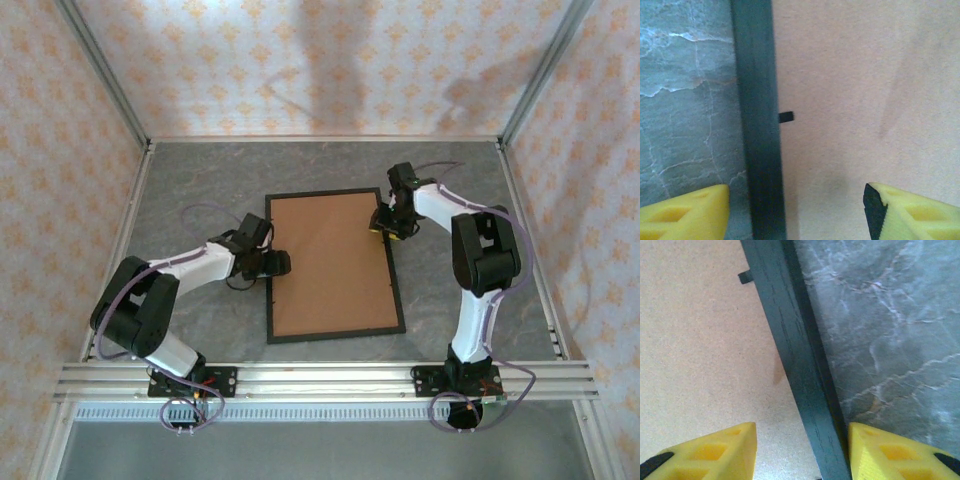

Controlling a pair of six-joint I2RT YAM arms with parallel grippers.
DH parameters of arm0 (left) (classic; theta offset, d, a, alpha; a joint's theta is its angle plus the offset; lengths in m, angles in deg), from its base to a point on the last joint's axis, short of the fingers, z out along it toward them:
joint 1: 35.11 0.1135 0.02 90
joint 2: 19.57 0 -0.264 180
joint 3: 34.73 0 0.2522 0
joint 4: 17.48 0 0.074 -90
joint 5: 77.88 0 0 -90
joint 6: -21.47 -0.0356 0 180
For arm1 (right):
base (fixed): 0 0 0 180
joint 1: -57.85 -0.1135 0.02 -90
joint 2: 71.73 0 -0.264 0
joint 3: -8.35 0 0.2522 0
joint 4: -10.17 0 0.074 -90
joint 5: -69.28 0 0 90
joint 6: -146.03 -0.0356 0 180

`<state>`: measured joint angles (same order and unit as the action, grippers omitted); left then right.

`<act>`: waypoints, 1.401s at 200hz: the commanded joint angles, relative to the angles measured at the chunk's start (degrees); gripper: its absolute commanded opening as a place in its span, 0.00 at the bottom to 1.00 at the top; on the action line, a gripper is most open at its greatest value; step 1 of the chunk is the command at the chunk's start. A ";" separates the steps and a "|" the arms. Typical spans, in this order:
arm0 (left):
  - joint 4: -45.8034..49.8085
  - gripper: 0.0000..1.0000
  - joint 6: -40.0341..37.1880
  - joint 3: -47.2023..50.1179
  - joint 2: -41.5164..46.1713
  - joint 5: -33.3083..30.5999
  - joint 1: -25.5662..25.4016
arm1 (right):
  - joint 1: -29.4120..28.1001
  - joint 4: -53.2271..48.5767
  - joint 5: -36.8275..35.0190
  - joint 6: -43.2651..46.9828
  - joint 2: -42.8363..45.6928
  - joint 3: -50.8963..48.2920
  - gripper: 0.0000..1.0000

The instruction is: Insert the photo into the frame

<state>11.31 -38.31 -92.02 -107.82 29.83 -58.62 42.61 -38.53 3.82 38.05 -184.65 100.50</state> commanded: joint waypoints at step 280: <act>6.18 0.94 -21.92 -31.31 -23.79 -6.92 10.63 | -0.57 -3.73 -23.23 -6.55 34.52 -29.10 0.98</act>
<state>12.71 -55.34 -117.97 -127.12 24.46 -48.54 42.15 -44.37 -18.61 35.84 -152.28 74.27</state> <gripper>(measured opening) 0.939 0.980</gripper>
